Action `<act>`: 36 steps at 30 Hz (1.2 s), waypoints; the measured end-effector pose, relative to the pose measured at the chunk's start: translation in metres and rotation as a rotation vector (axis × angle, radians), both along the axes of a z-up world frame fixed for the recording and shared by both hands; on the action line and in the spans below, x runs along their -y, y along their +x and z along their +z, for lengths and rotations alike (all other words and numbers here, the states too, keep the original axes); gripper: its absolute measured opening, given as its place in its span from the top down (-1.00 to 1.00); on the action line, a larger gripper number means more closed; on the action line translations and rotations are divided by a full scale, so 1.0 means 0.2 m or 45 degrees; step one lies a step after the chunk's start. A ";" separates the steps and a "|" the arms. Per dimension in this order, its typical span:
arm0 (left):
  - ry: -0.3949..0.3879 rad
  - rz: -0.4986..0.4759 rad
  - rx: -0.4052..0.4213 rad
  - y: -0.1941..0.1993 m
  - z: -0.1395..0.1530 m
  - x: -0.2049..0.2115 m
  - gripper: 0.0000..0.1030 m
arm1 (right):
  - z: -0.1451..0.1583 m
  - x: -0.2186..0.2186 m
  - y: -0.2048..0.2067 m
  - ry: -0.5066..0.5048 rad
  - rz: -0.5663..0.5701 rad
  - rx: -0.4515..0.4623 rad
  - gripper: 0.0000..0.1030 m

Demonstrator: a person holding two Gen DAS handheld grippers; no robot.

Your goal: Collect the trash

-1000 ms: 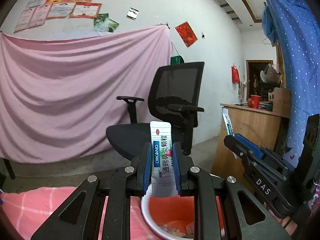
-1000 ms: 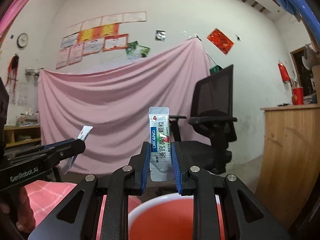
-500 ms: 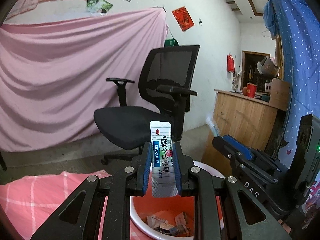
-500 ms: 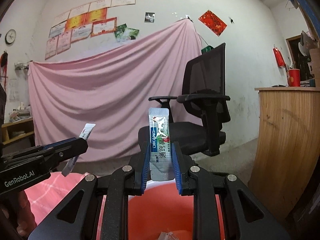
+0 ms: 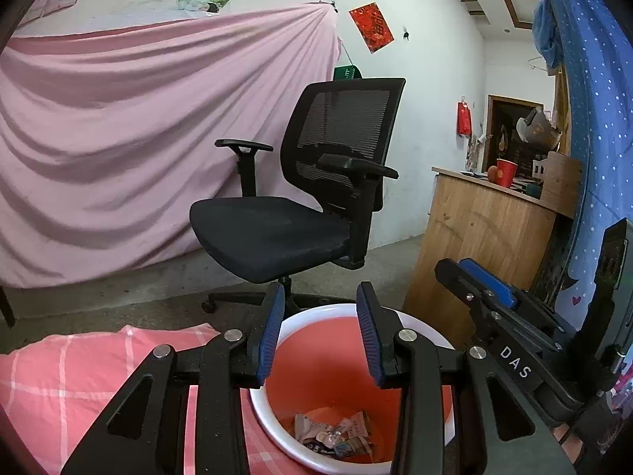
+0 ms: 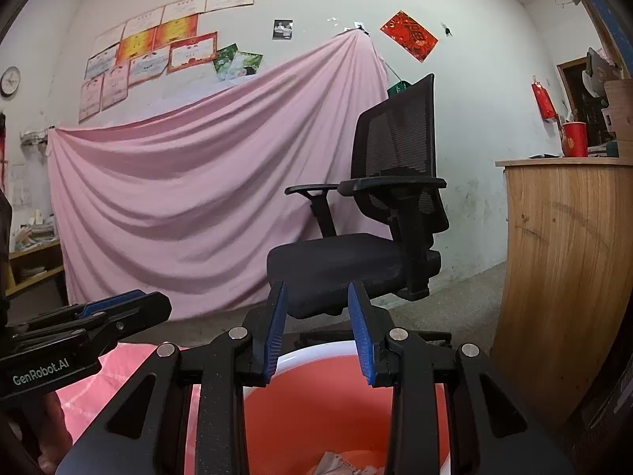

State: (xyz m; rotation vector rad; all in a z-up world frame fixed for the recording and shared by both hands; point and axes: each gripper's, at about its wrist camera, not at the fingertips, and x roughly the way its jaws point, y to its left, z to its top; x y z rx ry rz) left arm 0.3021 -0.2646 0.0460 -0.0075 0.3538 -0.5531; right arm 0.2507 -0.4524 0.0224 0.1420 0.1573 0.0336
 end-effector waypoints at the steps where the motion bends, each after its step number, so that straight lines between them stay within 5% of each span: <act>1: 0.001 0.004 0.001 0.00 0.00 0.00 0.37 | 0.00 0.00 0.00 0.000 0.001 0.002 0.42; 10: 0.008 0.063 0.018 -0.06 0.01 -0.10 0.35 | 0.06 -0.04 -0.05 -0.022 0.016 0.045 0.40; 23: -0.027 0.224 -0.044 -0.24 -0.01 -0.39 0.15 | 0.07 -0.17 -0.20 -0.042 0.039 0.049 0.02; 27: -0.011 0.286 -0.043 -0.35 -0.03 -0.49 -0.10 | 0.08 -0.22 -0.27 -0.079 0.040 0.062 -0.09; 30: -0.017 0.327 -0.045 -0.43 -0.05 -0.57 -0.13 | 0.08 -0.24 -0.33 -0.063 0.046 0.072 -0.43; 32: -0.022 0.347 -0.054 -0.49 -0.06 -0.62 -0.26 | 0.07 -0.26 -0.37 -0.049 0.048 0.063 -0.46; 34: -0.035 0.378 -0.054 -0.55 -0.08 -0.67 -0.63 | 0.06 -0.27 -0.41 -0.029 0.042 0.042 -0.49; 36: -0.060 0.399 -0.048 -0.62 -0.09 -0.72 -0.72 | 0.03 -0.28 -0.46 -0.017 0.036 0.016 -0.52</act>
